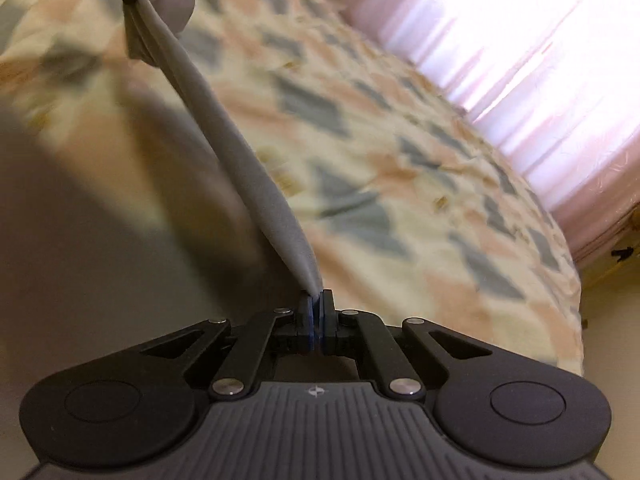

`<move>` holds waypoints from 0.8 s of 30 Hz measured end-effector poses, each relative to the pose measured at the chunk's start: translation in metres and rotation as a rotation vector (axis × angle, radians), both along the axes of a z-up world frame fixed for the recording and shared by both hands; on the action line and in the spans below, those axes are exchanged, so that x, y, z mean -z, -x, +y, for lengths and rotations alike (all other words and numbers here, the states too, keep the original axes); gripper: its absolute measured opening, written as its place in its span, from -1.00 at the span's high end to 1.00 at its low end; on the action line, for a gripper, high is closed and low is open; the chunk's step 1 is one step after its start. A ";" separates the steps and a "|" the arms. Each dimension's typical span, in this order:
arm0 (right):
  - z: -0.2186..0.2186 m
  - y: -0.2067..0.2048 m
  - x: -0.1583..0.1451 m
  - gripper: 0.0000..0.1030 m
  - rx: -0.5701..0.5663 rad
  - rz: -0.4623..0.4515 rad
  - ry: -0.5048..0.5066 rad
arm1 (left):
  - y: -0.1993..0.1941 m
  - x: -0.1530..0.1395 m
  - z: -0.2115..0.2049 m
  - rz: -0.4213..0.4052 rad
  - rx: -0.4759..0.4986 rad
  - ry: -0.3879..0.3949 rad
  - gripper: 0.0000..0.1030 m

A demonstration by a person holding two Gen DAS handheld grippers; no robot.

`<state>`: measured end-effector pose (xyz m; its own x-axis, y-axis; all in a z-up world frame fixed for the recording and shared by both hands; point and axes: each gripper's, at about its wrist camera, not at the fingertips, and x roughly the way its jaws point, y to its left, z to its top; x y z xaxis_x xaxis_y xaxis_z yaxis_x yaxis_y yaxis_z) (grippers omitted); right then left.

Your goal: Fold clothes

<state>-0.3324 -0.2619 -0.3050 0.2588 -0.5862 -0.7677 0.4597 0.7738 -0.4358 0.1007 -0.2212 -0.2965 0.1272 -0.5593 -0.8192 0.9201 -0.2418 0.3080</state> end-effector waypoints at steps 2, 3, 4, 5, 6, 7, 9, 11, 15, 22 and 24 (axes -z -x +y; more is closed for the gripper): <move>0.038 0.000 0.018 0.91 0.027 0.058 -0.060 | 0.013 0.019 0.051 0.015 -0.109 -0.088 0.79; 0.050 0.001 0.025 0.84 0.055 0.083 -0.103 | 0.017 0.028 0.072 0.032 -0.182 -0.132 0.79; 0.062 0.003 0.033 0.69 0.084 0.108 -0.145 | 0.018 0.035 0.089 0.067 -0.261 -0.169 0.76; 0.074 0.004 0.040 0.47 0.113 0.133 -0.188 | 0.018 0.037 0.103 0.096 -0.324 -0.180 0.70; 0.079 0.009 0.041 0.33 0.166 0.120 -0.226 | 0.018 0.038 0.116 0.126 -0.388 -0.191 0.66; 0.074 0.018 0.035 0.15 0.247 0.057 -0.260 | 0.019 0.037 0.126 0.154 -0.443 -0.190 0.61; 0.051 0.046 0.021 0.12 0.461 -0.121 -0.326 | 0.020 0.028 0.127 0.200 -0.516 -0.146 0.44; 0.016 0.094 0.011 0.13 0.765 -0.350 -0.373 | 0.023 0.017 0.118 0.233 -0.552 -0.084 0.26; -0.027 0.201 0.022 0.13 1.349 -0.867 -0.456 | 0.037 0.008 0.080 0.222 -0.544 0.014 0.11; -0.045 0.253 0.062 0.14 1.616 -1.019 -0.434 | 0.048 0.019 0.023 0.173 -0.549 0.063 -0.13; -0.043 0.257 0.069 0.14 1.638 -1.052 -0.454 | 0.049 0.028 0.008 0.148 -0.540 0.058 -0.15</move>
<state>-0.5893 -0.3052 -0.3740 0.1429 -0.5332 -0.8338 0.6119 -0.6146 0.4979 0.0522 -0.2136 -0.3241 0.2944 -0.4909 -0.8200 0.9429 0.2893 0.1653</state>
